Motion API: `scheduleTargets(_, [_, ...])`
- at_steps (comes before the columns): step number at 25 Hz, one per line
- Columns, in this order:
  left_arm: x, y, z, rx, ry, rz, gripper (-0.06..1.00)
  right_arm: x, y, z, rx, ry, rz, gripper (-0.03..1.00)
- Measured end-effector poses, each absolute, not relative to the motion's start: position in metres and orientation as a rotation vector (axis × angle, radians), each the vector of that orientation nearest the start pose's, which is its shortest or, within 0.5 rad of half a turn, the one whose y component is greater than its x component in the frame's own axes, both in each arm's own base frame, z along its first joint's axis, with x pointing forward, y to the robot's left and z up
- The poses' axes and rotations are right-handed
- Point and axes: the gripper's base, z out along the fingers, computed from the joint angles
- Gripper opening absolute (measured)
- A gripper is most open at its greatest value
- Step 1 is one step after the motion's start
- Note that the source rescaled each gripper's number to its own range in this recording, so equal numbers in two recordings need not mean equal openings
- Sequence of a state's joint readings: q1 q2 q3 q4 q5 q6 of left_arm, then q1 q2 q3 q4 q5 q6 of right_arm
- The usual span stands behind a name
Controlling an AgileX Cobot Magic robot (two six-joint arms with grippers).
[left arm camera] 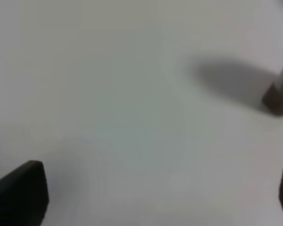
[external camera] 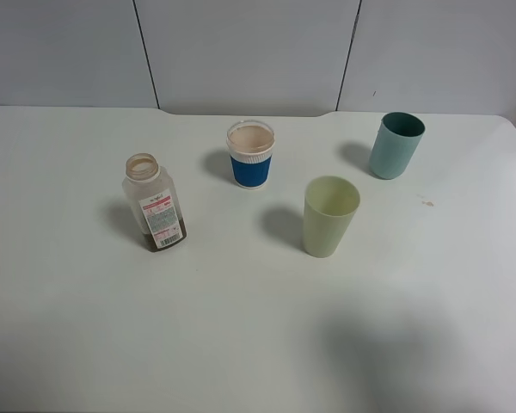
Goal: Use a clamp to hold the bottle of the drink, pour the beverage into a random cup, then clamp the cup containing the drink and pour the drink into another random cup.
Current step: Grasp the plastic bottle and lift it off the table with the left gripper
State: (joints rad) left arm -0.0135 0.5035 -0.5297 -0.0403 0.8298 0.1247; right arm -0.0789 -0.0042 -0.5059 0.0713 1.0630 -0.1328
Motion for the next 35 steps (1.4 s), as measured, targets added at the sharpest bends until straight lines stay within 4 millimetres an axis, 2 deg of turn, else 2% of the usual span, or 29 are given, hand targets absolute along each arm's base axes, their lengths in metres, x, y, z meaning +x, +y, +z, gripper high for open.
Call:
scheduleTargets(6, [0.116, -0.008, 0.264, 0.273, 2.458, -0.011, 0.97, -0.006, 0.006, 0.279, -0.059, 2.034, -0.048, 1.0])
scheduleTargets(13, [0.14, -0.01, 0.245, 0.369, 2.579, -0.022, 0.97, -0.006, 0.006, 0.279, -0.059, 2.034, -0.048, 1.0])
scheduleTargets(21, [0.169, -0.036, 0.215, 0.575, 2.664, -0.073, 0.97, -0.006, 0.006, 0.279, -0.059, 2.034, -0.048, 1.0])
scheduleTargets(28, [0.189, -0.061, 0.193, 0.705, 2.628, -0.091, 0.97, -0.006, 0.006, 0.279, -0.059, 2.034, -0.048, 1.0])
scheduleTargets(31, [0.196, -0.074, 0.187, 0.704, 2.563, -0.109, 0.97, -0.006, 0.006, 0.279, -0.059, 2.034, -0.048, 1.0])
scheduleTargets(35, [0.197, -0.081, 0.17, 0.672, 2.452, -0.113, 0.97, -0.006, 0.006, 0.279, -0.059, 2.034, -0.048, 1.0])
